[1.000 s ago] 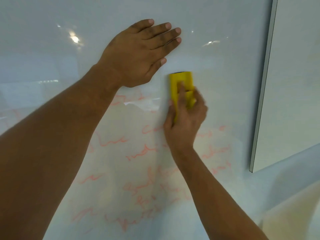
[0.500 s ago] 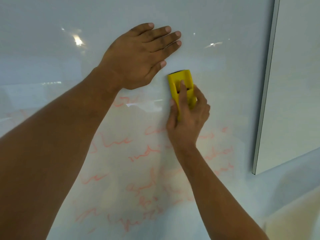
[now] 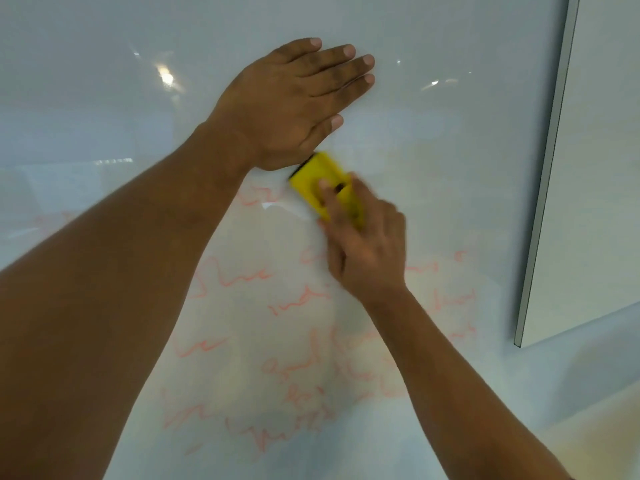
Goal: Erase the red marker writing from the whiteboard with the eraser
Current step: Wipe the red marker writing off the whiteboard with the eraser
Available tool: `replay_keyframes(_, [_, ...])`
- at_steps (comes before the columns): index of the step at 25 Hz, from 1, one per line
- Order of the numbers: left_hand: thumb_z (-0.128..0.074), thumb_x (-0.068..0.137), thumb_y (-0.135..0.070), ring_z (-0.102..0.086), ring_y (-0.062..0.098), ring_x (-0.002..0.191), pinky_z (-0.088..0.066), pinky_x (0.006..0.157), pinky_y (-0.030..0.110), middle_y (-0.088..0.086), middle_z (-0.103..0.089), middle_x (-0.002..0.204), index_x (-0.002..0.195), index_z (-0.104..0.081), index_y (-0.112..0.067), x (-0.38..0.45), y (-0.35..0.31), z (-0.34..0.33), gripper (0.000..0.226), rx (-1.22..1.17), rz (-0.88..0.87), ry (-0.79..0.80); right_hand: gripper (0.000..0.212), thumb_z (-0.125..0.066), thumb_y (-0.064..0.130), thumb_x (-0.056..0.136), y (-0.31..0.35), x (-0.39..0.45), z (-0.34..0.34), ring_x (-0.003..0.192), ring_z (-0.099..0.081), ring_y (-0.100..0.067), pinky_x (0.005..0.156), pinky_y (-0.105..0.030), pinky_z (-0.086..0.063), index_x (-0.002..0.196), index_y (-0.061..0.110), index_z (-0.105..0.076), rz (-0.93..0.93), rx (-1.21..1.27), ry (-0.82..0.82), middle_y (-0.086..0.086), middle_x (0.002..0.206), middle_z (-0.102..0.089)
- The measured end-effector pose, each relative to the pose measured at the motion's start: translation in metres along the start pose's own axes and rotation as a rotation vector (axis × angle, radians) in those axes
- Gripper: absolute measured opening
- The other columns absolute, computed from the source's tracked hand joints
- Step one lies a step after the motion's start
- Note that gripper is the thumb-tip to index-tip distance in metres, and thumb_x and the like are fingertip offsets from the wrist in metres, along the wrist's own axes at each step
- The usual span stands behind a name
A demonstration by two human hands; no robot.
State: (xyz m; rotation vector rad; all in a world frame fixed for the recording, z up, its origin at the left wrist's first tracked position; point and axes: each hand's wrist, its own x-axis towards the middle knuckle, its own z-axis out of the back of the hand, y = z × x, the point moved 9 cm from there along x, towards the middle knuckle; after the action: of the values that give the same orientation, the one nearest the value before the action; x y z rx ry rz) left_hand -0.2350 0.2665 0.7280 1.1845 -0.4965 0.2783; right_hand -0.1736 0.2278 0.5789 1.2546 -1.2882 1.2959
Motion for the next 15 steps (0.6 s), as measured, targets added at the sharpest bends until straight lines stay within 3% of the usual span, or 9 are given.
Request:
replay_keyframes(2, [-0.013, 0.115, -0.038, -0.008, 0.022, 0.166, -0.007, 0.135, 0.042, 0.002, -0.008, 0.178, 0.171, -0.010, -0.017, -0.001, 0.001, 0.000, 0.060, -0.004, -0.003, 0.007, 0.044, -0.055, 0.026, 0.104, -0.023, 0.006, 0.005, 0.102, -0.057, -0.040, 0.083, -0.045, -0.044, 0.147, 0.018, -0.059, -0.328, 0.080, -0.074, -0.027, 0.143, -0.056])
replay_keyframes(3, [-0.013, 0.115, -0.037, -0.008, 0.021, 0.166, -0.007, 0.135, 0.042, 0.002, -0.008, 0.178, 0.171, -0.010, -0.018, -0.002, 0.002, 0.001, 0.060, -0.003, -0.008, 0.011, 0.044, -0.055, 0.025, 0.104, -0.014, 0.002, 0.002, 0.103, -0.055, -0.040, 0.084, -0.045, -0.042, 0.147, 0.018, -0.058, -0.367, 0.107, -0.076, -0.028, 0.143, -0.055])
replay_keyframes(6, [-0.015, 0.116, -0.037, -0.007, 0.020, 0.166, -0.007, 0.135, 0.041, 0.000, -0.007, 0.178, 0.171, -0.009, -0.019, -0.006, 0.006, 0.002, 0.058, 0.002, -0.017, 0.014, 0.043, -0.059, 0.024, 0.103, 0.034, -0.009, -0.006, 0.093, -0.058, -0.038, 0.080, -0.044, -0.043, 0.146, 0.020, -0.060, 0.119, 0.017, 0.023, -0.025, 0.143, -0.058])
replay_keyframes(7, [-0.014, 0.116, -0.037, -0.008, 0.020, 0.166, -0.007, 0.135, 0.041, 0.000, -0.007, 0.178, 0.171, -0.009, -0.020, -0.008, 0.008, 0.002, 0.058, 0.010, -0.015, 0.013, 0.044, -0.061, 0.024, 0.102, 0.022, -0.002, -0.005, 0.093, -0.060, -0.038, 0.079, -0.043, -0.044, 0.145, 0.020, -0.060, 0.124, 0.011, 0.020, -0.024, 0.143, -0.058])
replay_keyframes(10, [-0.014, 0.115, -0.038, -0.010, 0.021, 0.166, -0.008, 0.135, 0.042, 0.001, -0.010, 0.178, 0.171, -0.012, -0.019, -0.010, 0.011, 0.003, 0.060, 0.002, -0.007, 0.010, 0.046, -0.061, 0.022, 0.101, -0.008, 0.006, 0.002, 0.102, -0.055, -0.039, 0.081, -0.045, -0.043, 0.147, 0.017, -0.059, -0.318, 0.078, -0.077, -0.026, 0.144, -0.055])
replay_keyframes(11, [-0.014, 0.115, -0.037, -0.009, 0.021, 0.166, -0.008, 0.136, 0.042, 0.000, -0.010, 0.178, 0.171, -0.012, -0.020, -0.011, 0.012, 0.003, 0.059, 0.003, 0.003, 0.013, 0.046, -0.060, 0.021, 0.102, 0.006, -0.001, -0.004, 0.103, -0.054, -0.040, 0.082, -0.045, -0.043, 0.147, 0.016, -0.058, -0.304, 0.077, -0.052, -0.029, 0.143, -0.054])
replay_keyframes(14, [-0.016, 0.116, -0.036, -0.007, 0.019, 0.166, -0.004, 0.136, 0.042, -0.003, -0.008, 0.179, 0.172, -0.009, -0.022, -0.014, 0.015, 0.003, 0.058, 0.010, 0.053, 0.017, 0.044, -0.056, 0.024, 0.103, 0.039, -0.007, -0.008, 0.095, -0.060, -0.041, 0.079, -0.045, -0.046, 0.147, 0.018, -0.059, 0.125, -0.003, 0.051, -0.029, 0.141, -0.058])
replay_keyframes(15, [-0.016, 0.116, -0.036, -0.006, 0.019, 0.166, -0.003, 0.136, 0.041, -0.003, -0.007, 0.179, 0.172, -0.008, -0.023, -0.014, 0.016, 0.003, 0.058, 0.013, 0.063, 0.023, 0.044, -0.055, 0.025, 0.104, 0.028, 0.000, -0.005, 0.095, -0.060, -0.041, 0.079, -0.045, -0.046, 0.147, 0.018, -0.059, 0.094, 0.008, 0.039, -0.028, 0.141, -0.058])
